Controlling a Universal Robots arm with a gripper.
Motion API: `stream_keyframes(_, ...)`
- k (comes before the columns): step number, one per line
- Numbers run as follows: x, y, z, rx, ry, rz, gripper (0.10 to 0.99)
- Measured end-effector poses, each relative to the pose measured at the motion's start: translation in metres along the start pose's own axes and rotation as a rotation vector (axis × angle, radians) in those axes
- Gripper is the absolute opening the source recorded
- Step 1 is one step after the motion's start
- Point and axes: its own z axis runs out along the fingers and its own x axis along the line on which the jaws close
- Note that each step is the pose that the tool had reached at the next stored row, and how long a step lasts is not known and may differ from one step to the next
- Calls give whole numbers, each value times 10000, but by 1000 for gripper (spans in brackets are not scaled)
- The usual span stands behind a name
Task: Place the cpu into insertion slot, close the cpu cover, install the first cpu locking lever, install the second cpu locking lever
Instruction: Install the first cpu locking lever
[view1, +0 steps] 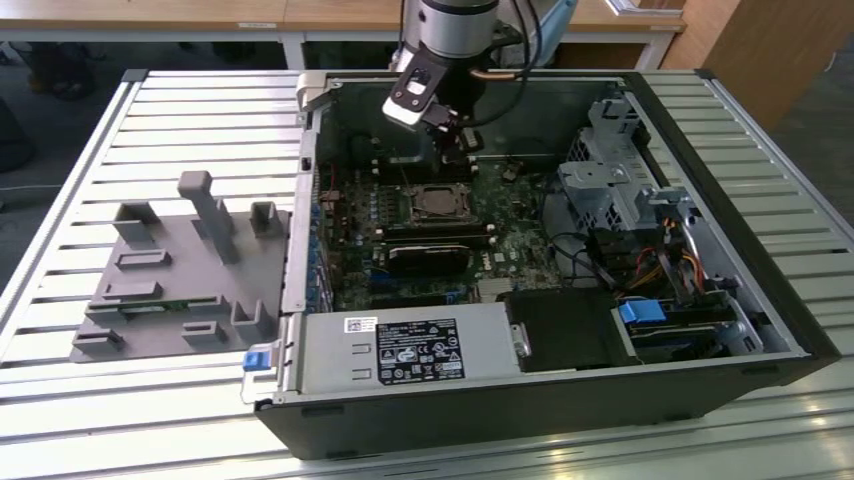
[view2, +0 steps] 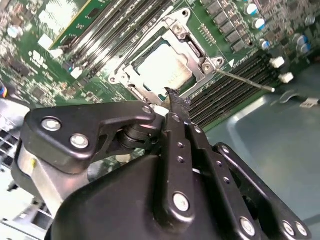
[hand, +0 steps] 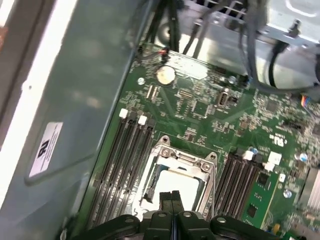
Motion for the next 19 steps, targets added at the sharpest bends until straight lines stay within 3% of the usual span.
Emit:
stream_keyframes(10, 0, -1, 3, 98, 78, -1529, 106)
stream_keyframes(19, 1, -2, 14, 109, 111, -3059, 106)
